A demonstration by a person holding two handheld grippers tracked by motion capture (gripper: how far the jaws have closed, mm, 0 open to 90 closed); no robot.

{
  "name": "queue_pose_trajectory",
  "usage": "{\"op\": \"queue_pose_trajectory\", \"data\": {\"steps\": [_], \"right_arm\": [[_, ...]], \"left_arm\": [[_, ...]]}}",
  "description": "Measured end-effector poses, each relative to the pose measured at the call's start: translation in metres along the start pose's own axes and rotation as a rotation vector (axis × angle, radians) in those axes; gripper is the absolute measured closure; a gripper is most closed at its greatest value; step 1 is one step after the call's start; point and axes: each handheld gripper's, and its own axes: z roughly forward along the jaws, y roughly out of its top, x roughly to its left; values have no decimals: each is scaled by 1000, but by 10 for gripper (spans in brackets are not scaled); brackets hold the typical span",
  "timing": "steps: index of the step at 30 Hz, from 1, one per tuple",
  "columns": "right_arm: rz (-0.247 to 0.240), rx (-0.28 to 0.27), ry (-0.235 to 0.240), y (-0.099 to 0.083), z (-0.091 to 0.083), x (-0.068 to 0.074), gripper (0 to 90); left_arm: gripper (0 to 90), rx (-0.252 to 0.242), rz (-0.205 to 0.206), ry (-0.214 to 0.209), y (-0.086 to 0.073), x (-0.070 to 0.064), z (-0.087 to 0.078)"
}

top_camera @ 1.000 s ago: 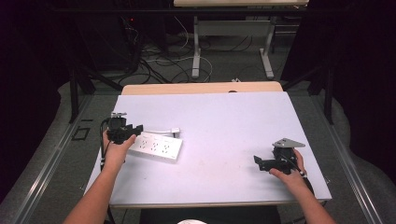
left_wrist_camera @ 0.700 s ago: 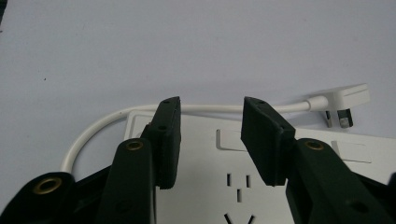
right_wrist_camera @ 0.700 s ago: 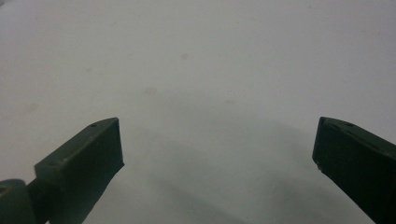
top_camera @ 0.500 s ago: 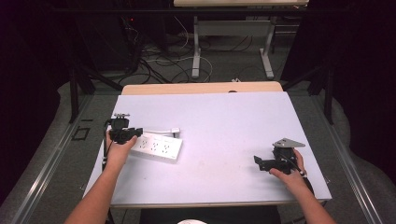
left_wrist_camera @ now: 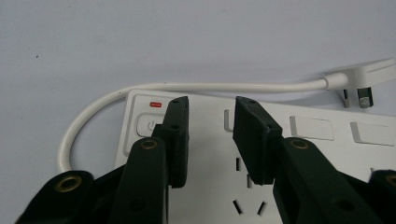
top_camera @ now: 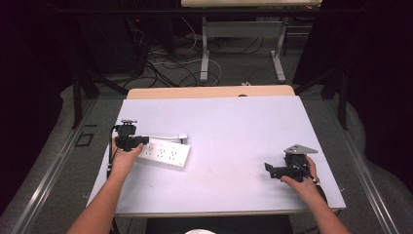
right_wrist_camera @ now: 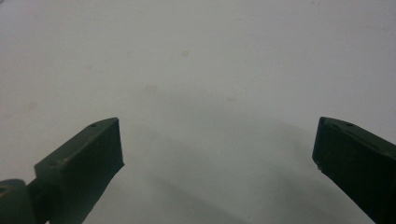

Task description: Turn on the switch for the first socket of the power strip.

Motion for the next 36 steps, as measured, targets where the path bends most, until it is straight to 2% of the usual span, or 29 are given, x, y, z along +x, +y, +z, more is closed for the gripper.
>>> {"op": "queue_pose_trajectory", "data": {"steps": [3, 5, 11, 12, 20, 22, 24, 27, 28, 36], "right_arm": [[-2, 3, 2, 0, 0, 0, 10], [-5, 3, 2, 0, 0, -1, 10], [-2, 6, 4, -1, 1, 0, 10], [-1, 7, 4, -1, 1, 0, 10], [5, 12, 9, -1, 1, 1, 10], [4, 13, 13, -1, 1, 1, 10], [-9, 14, 13, -1, 2, 0, 10], [-8, 16, 13, -1, 2, 1, 10], [-8, 18, 13, -1, 2, 1, 10], [-4, 20, 16, -1, 2, 1, 10]], "left_arm": [[662, 1, 10, 2, 0, -1, 1], [665, 25, 10, -4, 0, -1, 0], [686, 21, 16, -7, 0, -1, 1], [688, 5, 14, -1, -1, -1, 2], [692, 5, 12, -5, -1, -2, 2], [692, 25, 24, -9, -1, -2, 1], [693, 7, 26, -2, -2, -5, 3], [695, 25, 43, -5, -3, -8, 2], [695, 10, 44, -1, -4, -9, 3], [694, 34, 84, -5, -8, -17, 7]]}}
